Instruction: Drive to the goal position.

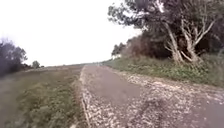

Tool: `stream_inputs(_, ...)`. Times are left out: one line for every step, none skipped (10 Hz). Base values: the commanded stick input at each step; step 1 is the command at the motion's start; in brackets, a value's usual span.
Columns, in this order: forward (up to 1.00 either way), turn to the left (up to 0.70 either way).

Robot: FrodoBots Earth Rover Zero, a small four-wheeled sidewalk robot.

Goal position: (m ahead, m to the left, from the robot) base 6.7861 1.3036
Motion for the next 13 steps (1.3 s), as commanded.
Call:
stream_inputs(0.08,0.0)
stream_inputs(0.07,0.0)
stream_inputs(0.07,0.0)
stream_inputs(0.07,0.0)
stream_inputs(0.07,0.0)
stream_inputs(0.06,0.0)
stream_inputs(0.11,0.0)
stream_inputs(0.32,0.0)
stream_inputs(0.53,0.0)
stream_inputs(0.7,0.0)
stream_inputs(0.7,0.0)
stream_inputs(0.7,0.0)
stream_inputs(0.7,0.0)
